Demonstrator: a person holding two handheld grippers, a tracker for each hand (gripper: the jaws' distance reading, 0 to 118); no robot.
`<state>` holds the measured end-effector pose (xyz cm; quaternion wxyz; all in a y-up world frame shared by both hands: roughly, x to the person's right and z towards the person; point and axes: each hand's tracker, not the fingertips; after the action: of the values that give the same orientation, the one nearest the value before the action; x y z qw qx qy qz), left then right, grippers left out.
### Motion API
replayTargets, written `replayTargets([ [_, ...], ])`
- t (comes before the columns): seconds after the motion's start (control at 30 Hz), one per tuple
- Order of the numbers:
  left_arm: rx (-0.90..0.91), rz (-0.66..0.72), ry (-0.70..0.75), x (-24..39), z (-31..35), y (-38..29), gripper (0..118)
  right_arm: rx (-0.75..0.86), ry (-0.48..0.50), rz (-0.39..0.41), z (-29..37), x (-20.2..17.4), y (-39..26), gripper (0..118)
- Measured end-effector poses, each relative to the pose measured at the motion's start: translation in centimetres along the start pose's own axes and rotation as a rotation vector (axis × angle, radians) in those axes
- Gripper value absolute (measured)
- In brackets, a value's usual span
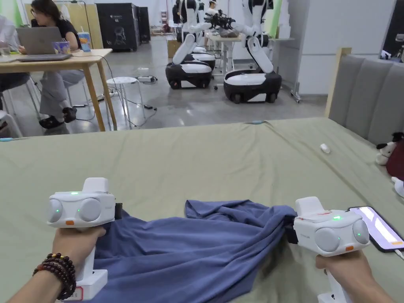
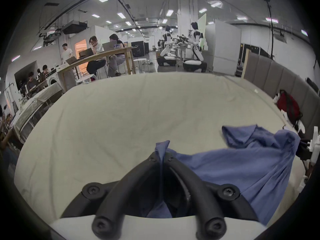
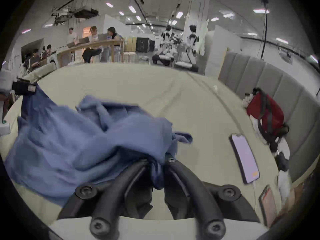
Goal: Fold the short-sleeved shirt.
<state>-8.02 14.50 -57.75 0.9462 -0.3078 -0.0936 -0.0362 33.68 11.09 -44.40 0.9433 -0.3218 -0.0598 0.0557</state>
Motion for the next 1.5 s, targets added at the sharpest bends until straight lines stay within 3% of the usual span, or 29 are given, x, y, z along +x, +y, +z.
replayTargets([
  [0.23, 0.185, -0.027, 0.042, 0.1, 4.2, 8.7, 1, 0.159, 0.067, -0.003, 2.3, -3.9, 11.3, 11],
  [0.37, 0.314, -0.004, 0.067, -0.2, 7.1, 15.3, 1, 0.257, 0.053, 0.017, 2.9, -5.3, 18.0, 11],
  [0.83, 0.521, -0.066, 0.173, -3.4, 10.2, 31.7, 1, 0.426, -0.044, -0.006, 3.3, -3.2, 36.6, 11],
  [1.03, 0.56, -0.04, 0.204, -4.4, 10.8, 33.4, 1, 0.436, -0.036, -0.048, 2.9, -2.5, 38.3, 11],
  [1.5, 0.537, -0.04, 0.221, -5.7, 9.0, 30.8, 1, 0.382, -0.02, -0.048, 0.7, -4.1, 34.8, 11],
])
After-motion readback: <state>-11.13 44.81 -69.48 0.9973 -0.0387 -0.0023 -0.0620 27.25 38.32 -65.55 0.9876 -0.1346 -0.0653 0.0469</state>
